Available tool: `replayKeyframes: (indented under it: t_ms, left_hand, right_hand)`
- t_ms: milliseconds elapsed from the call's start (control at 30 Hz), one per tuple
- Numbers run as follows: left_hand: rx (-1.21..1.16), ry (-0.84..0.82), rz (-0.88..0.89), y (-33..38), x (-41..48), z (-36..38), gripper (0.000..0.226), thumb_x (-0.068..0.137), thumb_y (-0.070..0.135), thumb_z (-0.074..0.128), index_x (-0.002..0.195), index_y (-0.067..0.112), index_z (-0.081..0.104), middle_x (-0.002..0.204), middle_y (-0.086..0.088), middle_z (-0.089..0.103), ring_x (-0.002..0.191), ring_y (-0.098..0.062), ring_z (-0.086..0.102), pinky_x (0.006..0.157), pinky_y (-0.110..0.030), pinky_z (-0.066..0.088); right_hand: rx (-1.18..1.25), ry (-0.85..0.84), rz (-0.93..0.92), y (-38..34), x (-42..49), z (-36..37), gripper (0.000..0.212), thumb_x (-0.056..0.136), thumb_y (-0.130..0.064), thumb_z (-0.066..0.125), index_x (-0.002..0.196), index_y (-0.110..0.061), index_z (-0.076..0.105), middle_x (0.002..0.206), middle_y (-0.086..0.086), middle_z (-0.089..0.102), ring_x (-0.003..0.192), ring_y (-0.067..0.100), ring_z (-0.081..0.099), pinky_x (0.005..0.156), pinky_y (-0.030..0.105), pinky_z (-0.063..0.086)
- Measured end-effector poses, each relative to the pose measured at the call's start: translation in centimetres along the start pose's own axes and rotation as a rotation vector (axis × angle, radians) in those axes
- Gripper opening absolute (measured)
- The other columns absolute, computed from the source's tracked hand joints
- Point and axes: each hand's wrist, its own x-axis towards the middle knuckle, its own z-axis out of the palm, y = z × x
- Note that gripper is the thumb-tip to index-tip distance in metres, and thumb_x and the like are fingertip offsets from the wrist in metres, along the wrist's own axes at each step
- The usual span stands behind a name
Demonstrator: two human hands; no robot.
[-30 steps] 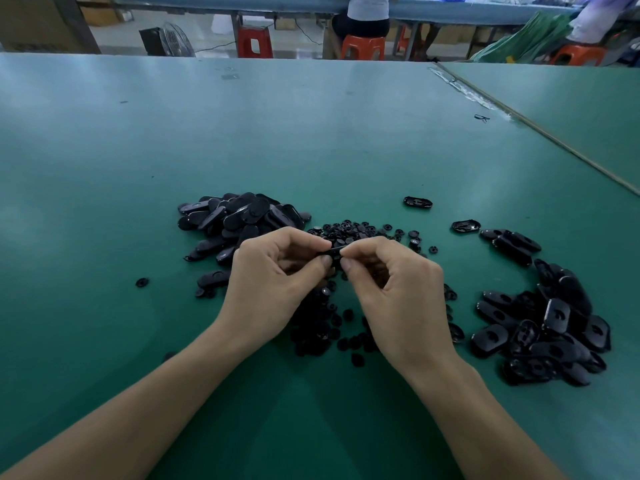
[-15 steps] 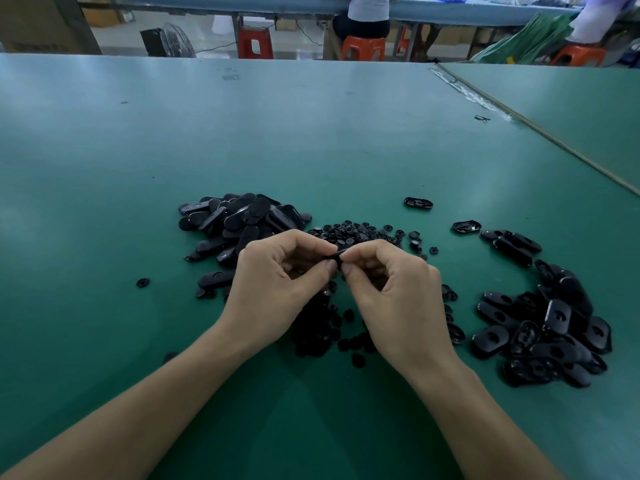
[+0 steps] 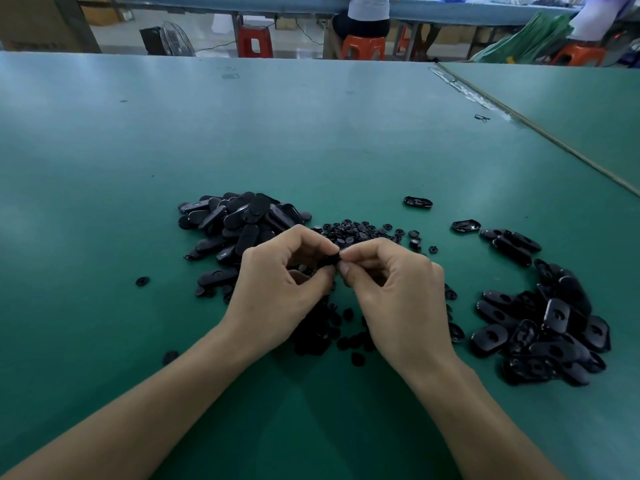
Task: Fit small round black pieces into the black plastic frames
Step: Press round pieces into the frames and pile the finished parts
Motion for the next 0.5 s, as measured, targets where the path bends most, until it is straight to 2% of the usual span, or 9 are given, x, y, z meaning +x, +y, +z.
replayKeyframes:
  t_ms: [100, 267, 367, 500]
  left_hand:
    - [0.018, 0.026, 0.016, 0.27, -0.06, 0.0, 0.026, 0.084, 0.006, 0.078, 0.092, 0.029, 0.068, 0.085, 0.01, 0.073, 0.078, -0.013, 0.072, 0.062, -0.029, 0.058]
    - [0.001, 0.051, -0.007, 0.22, 0.05, -0.01, 0.02, 0.086, 0.012, 0.078, 0.091, 0.027, 0.067, 0.085, 0.006, 0.072, 0.077, -0.017, 0.07, 0.066, -0.048, 0.059]
    - [0.015, 0.064, -0.019, 0.22, 0.15, 0.09, 0.022, 0.085, 0.009, 0.078, 0.092, 0.026, 0.067, 0.086, 0.008, 0.072, 0.078, -0.014, 0.07, 0.07, -0.044, 0.059]
    - [-0.016, 0.043, -0.035, 0.24, 0.06, 0.2, 0.027, 0.086, 0.003, 0.076, 0.092, 0.028, 0.068, 0.085, 0.007, 0.073, 0.075, -0.018, 0.07, 0.071, -0.043, 0.06]
  right_hand:
    - [-0.101, 0.002, -0.102, -0.35, -0.25, 0.06, 0.017, 0.091, -0.006, 0.07, 0.097, -0.021, 0.076, 0.078, -0.015, 0.072, 0.077, -0.004, 0.067, 0.066, 0.006, 0.05]
    - [-0.145, 0.005, -0.177, -0.55, -0.24, -0.02, 0.017, 0.09, -0.007, 0.07, 0.097, -0.021, 0.075, 0.077, -0.011, 0.073, 0.072, -0.001, 0.066, 0.063, 0.013, 0.052]
    - [-0.127, -0.013, -0.16, -0.25, -0.14, -0.2, 0.017, 0.089, -0.006, 0.071, 0.096, -0.02, 0.077, 0.077, -0.01, 0.073, 0.072, 0.0, 0.067, 0.064, 0.016, 0.053]
    - [-0.128, 0.001, -0.113, 0.14, 0.13, -0.29, 0.021, 0.087, -0.011, 0.074, 0.104, -0.023, 0.075, 0.091, -0.014, 0.068, 0.084, -0.003, 0.063, 0.075, 0.006, 0.047]
